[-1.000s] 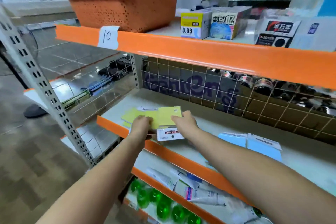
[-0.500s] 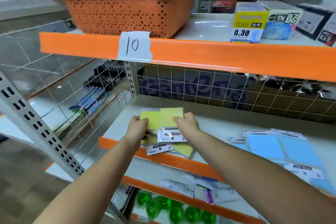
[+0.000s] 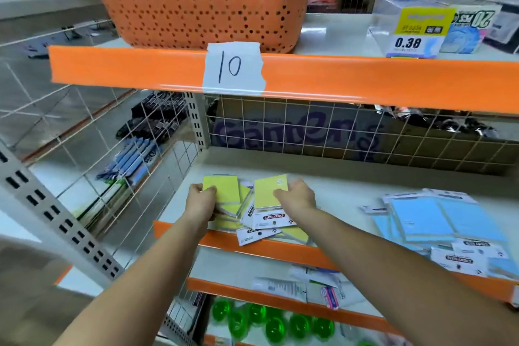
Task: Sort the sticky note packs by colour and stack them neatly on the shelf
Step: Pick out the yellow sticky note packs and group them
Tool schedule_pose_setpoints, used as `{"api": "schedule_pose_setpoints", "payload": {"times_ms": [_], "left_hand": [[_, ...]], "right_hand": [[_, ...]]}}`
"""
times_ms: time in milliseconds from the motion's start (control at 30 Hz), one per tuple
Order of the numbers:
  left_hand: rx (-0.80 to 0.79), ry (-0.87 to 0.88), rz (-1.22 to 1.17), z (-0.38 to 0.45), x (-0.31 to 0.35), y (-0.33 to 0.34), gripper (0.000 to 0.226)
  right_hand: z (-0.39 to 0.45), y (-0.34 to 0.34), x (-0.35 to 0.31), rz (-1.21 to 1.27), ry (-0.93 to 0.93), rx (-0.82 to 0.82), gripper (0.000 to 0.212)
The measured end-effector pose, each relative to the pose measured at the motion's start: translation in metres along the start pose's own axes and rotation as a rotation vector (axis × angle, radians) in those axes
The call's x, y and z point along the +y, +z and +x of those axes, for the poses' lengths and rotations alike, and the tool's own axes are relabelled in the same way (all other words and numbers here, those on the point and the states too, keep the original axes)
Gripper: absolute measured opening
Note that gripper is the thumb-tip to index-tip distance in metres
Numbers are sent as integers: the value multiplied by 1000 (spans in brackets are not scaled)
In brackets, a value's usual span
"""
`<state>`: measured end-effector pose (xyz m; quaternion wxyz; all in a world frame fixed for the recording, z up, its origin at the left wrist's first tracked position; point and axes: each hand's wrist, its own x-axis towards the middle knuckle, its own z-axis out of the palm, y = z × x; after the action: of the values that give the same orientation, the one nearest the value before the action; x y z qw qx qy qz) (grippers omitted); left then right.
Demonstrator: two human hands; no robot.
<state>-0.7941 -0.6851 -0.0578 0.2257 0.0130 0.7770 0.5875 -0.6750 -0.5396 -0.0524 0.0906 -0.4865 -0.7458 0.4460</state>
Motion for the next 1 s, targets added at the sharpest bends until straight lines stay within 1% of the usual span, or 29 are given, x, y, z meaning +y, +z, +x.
{"api": "schedule_pose_setpoints", "payload": {"times_ms": [33,100,167,233,300,333,400,633,700,800,833,900,933,1000], "left_hand": [[7,4,3,2,-1,0,9],[10,23,23,7,-2,2,11],[14,42,99,10,-3,4,17],[31,55,205,13,-4,6,24],[43,49,237,16,-6,7,22],[39,41,228,17,-6,7,19],[29,22,182,19,-5,6,15],[23,13,-111,16,9,-7,11],[47,4,-173,15,15,-12,6],[114,-34,-225,21,16,-27,13],[145,-50,-197,26,15,-33,18],[203,-65,-86,38,8,-44,38],[222,-70,-33,43,4,-47,41],[245,-82,62,48,-4,-50,40]], "right_hand": [[-1,0,0,-46,-10,18,21],[-2,-1,-2,-107,-12,41,21],[-4,-3,-3,-180,-3,51,21],[-4,-4,-3,-231,-20,70,28],[-1,-5,-1,-253,-48,67,39],[-1,-6,-1,-271,-66,54,41],[0,-7,-1,-304,-109,38,39],[-5,3,-8,-383,-306,37,34],[-7,9,-10,-380,-316,18,33],[-9,14,-12,-386,-330,-4,34],[-9,15,-13,-391,-333,-8,34],[-10,15,-13,-399,-328,-9,35],[-10,15,-12,-399,-326,-13,35],[-10,15,-11,-393,-329,-27,34]]}}
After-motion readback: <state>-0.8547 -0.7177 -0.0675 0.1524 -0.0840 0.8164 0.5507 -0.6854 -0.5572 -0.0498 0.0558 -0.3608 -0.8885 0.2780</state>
